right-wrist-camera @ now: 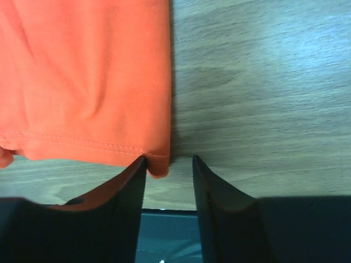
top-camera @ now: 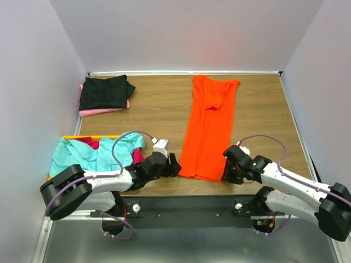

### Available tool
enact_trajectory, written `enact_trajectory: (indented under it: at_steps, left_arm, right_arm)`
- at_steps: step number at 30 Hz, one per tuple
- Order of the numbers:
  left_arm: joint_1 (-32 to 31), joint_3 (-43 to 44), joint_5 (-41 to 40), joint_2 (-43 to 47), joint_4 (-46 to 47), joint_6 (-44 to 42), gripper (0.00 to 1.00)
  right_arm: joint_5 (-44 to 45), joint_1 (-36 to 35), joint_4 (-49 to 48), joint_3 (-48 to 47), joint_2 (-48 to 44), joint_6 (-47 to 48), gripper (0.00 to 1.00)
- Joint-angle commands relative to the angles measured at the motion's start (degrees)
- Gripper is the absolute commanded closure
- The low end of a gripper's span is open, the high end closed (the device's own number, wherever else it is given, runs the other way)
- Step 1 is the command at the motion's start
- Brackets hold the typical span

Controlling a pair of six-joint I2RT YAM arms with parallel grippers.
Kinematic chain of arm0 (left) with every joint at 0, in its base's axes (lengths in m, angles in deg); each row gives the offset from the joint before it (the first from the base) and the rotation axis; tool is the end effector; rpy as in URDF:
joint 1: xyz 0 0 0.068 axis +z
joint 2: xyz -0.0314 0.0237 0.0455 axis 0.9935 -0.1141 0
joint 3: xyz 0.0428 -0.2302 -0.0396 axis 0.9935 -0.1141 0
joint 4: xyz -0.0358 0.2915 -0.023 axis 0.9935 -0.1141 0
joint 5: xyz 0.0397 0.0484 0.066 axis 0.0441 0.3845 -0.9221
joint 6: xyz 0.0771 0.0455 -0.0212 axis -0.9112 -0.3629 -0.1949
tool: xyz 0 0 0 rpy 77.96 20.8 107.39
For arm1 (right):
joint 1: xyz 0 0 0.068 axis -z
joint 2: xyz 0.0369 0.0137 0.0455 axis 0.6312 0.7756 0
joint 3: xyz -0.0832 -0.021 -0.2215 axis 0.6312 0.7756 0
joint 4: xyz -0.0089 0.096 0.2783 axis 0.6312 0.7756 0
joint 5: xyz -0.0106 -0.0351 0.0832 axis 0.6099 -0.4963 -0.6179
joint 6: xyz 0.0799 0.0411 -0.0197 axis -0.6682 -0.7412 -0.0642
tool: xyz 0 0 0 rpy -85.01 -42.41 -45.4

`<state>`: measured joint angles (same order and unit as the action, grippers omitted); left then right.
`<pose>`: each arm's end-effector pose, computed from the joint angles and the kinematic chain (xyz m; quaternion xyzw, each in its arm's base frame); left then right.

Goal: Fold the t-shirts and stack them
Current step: Fold the tshirt

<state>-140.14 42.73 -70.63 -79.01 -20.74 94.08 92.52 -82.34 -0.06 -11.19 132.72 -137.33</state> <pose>0.1686 -0.2282 0.0509 0.0437 0.8801 -0.3087 0.3582 0.1666 0.1422 0.0672 0.1253 0.9743 0.0951 0.1610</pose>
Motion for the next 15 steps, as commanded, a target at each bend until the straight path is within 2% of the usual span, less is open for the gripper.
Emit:
enact_trajectory:
  at_steps: [1, 5, 8, 10, 15]
  left_arm:
    - [0.1, -0.2, 0.2, -1.2, -1.2, 0.5, 0.34]
    - [0.1, -0.1, 0.8, -1.1, -1.2, 0.2, 0.36]
    - [0.0, 0.2, 1.4, -1.7, -1.2, 0.0, 0.38]
    - [-0.3, 0.2, 1.4, -2.4, -1.1, 0.1, 0.39]
    - [-0.7, 0.2, 1.3, -2.7, -1.1, 0.7, 0.41]
  right_arm:
    - [-1.1, -0.4, -2.8, 2.7, 0.5, -0.8, 0.58]
    - [-2.3, -0.5, -4.0, 3.8, 0.8, -0.7, 0.69]
    - [-2.4, -0.5, -4.3, 4.0, 0.8, -0.7, 0.83]
    - [-2.4, -0.4, -4.7, 4.3, 0.9, -0.7, 0.97]
    - [-2.4, -0.5, -5.1, 4.4, 1.0, -0.5, 0.99]
